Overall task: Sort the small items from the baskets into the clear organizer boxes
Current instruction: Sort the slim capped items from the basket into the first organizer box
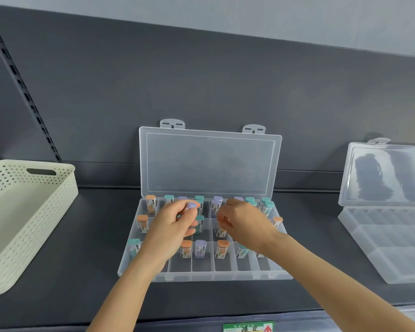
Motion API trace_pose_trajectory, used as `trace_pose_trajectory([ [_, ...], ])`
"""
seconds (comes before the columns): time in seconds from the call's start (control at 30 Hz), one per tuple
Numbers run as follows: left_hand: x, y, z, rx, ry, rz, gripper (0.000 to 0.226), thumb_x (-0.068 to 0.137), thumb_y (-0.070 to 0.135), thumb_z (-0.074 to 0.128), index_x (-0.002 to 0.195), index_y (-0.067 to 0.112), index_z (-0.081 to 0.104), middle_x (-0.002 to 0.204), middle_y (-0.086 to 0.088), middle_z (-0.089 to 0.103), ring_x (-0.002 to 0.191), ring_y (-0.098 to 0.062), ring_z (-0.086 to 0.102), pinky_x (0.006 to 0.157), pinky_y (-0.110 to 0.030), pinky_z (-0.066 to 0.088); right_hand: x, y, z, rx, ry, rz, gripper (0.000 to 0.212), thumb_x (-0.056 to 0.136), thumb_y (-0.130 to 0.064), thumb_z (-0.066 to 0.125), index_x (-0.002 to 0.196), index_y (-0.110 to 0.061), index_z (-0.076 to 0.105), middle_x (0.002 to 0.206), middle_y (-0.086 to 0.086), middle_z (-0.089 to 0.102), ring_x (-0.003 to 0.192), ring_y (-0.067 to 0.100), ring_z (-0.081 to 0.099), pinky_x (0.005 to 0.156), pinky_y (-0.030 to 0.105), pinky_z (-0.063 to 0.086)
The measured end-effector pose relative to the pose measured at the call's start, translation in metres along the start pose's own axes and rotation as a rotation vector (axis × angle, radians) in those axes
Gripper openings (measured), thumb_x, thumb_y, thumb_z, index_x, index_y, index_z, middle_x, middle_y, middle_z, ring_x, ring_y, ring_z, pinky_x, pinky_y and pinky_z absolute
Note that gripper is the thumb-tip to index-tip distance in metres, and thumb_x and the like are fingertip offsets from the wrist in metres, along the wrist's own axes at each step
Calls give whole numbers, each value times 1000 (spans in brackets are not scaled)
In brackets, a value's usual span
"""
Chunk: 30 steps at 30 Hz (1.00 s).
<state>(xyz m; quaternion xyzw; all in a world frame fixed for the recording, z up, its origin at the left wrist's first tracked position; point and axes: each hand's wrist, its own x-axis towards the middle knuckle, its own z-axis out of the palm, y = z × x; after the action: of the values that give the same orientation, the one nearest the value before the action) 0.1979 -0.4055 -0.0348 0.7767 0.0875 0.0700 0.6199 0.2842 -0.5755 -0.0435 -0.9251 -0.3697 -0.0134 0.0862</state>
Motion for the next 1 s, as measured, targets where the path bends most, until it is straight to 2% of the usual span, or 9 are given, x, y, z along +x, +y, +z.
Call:
trace_pose_trajectory([
  [0.13, -2, 2, -2, 154, 13, 101, 15, 94, 32, 54, 95, 46, 57, 90, 44, 52, 92, 8, 57, 68, -1, 42, -1, 0, 2, 5, 16, -6, 17, 94, -12, 50, 97, -11, 67, 97, 4, 61, 79, 22, 61, 72, 33, 56],
  [0.2, -2, 3, -2, 148, 25, 127, 19, 92, 30, 56, 88, 49, 57, 82, 48, 51, 89, 15, 55, 67, 0, 42, -1, 0, 1, 15, 14, -1, 17, 93, -12, 51, 96, -11, 67, 95, 3, 60, 78, 21, 61, 71, 32, 56],
  [0.27, -2, 2, -2, 142, 37, 154, 20, 91, 29, 58, 86, 48, 59, 81, 49, 53, 89, 14, 56, 68, -1, 43, -1, 0, -2, 58, 25, 9, 15, 92, -11, 53, 92, -11, 68, 90, 3, 59, 73, 20, 58, 66, 30, 53],
  [0.37, 2, -3, -4, 153, 67, 170, 11, 90, 24, 61, 88, 34, 67, 87, 42, 60, 87, 5, 62, 71, -7, 48, -1, 3, -17, 137, 89, 52, 12, 90, -16, 60, 94, -10, 69, 90, 3, 59, 72, 19, 56, 65, 25, 46],
  [0.47, 7, -8, -12, 244, 121, 186, 6, 89, 24, 62, 88, 28, 66, 90, 26, 67, 84, 2, 64, 71, -16, 51, -2, 8, -30, 192, 155, 85, 11, 90, -14, 60, 94, -10, 70, 90, 4, 62, 73, 21, 60, 68, 28, 51],
  [0.53, 12, -9, -18, 298, 147, 203, 7, 89, 23, 61, 84, 27, 64, 87, 21, 69, 80, 6, 62, 67, -12, 48, -2, 9, -33, 210, 175, 95, 12, 90, -11, 59, 94, -10, 70, 90, 4, 63, 74, 20, 61, 70, 28, 53],
  [0.67, 26, -1, -30, 446, 182, 261, 5, 87, 19, 64, 85, 23, 65, 83, 16, 66, 76, 0, 61, 57, -4, 42, 2, 6, -29, 231, 174, 94, 14, 91, -13, 59, 99, -10, 70, 94, 4, 64, 77, 18, 63, 70, 23, 52],
  [0.83, 43, 1, -40, 523, 145, 265, 7, 87, 17, 65, 86, 23, 67, 81, 12, 66, 74, -3, 62, 62, -4, 41, 13, -3, -26, 260, 159, 82, 18, 91, -16, 59, 105, -11, 69, 99, 5, 65, 78, 14, 60, 75, 24, 54],
  [1.0, 51, -3, -44, 586, 150, 282, 7, 88, 15, 65, 86, 20, 68, 77, 12, 68, 70, -6, 65, 62, -16, 52, 18, -7, -24, 266, 139, 94, 19, 91, -17, 59, 107, -13, 68, 103, 5, 65, 84, 18, 64, 77, 30, 56],
])
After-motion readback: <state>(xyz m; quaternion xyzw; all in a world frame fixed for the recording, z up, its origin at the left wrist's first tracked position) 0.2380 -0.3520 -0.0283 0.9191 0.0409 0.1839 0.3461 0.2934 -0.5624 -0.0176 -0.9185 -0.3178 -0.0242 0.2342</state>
